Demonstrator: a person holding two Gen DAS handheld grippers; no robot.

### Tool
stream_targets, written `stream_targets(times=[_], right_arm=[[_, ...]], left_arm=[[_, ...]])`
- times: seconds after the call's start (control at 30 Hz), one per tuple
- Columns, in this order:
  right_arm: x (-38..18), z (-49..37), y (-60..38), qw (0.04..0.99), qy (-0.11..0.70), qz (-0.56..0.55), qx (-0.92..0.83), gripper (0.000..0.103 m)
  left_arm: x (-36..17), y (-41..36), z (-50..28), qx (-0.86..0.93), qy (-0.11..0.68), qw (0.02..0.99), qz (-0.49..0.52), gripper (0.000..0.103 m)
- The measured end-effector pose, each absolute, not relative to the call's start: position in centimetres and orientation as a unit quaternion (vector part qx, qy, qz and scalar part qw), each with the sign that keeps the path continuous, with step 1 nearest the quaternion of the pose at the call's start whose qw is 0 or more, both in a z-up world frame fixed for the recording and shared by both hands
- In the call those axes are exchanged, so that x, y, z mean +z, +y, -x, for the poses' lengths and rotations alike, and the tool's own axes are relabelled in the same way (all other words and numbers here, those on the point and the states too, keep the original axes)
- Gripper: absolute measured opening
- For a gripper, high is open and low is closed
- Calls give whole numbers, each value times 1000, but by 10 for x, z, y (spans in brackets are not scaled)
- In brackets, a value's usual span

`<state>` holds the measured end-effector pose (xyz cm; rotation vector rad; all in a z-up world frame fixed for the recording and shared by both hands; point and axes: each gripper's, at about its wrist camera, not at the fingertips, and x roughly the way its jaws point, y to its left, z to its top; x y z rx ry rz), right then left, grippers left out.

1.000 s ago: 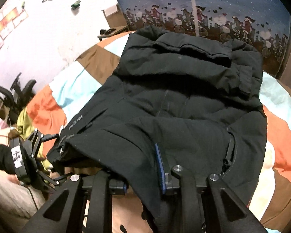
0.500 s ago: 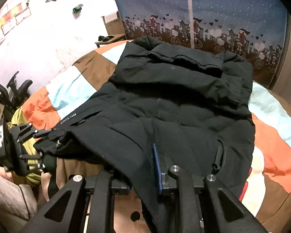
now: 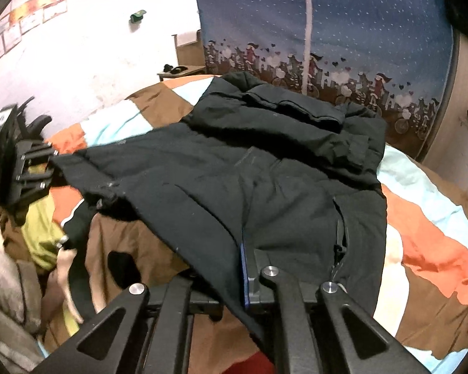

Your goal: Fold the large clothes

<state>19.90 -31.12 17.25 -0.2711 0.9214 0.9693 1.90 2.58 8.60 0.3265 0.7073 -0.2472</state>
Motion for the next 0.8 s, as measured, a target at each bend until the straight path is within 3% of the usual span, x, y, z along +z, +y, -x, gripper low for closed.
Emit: stream_targets(times=[0.27,0.8], right_arm=[[188,-192,-314,739,453,150,475,8],[215,-336,-231,775,410,218,429,8]], left_arm=[[113,17,-13,-160,383,897,-155,5],[159,57,-198,-72,391,910,-119,5]])
